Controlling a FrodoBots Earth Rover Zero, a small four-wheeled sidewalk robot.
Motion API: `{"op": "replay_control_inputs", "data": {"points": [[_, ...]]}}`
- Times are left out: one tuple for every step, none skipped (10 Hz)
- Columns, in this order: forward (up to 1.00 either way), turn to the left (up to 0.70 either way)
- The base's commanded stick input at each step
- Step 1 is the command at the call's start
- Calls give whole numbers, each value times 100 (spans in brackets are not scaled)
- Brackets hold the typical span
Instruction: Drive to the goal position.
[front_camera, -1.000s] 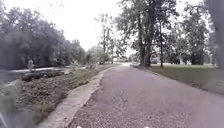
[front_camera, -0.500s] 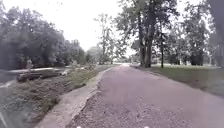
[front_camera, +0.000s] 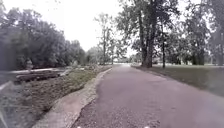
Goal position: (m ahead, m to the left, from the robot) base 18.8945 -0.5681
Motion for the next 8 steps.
{"op": "replay_control_inputs", "data": {"points": [[70, 0], [70, 0], [70, 0], [70, 0], [70, 0], [70, 0], [70, 0], [70, 0]]}}
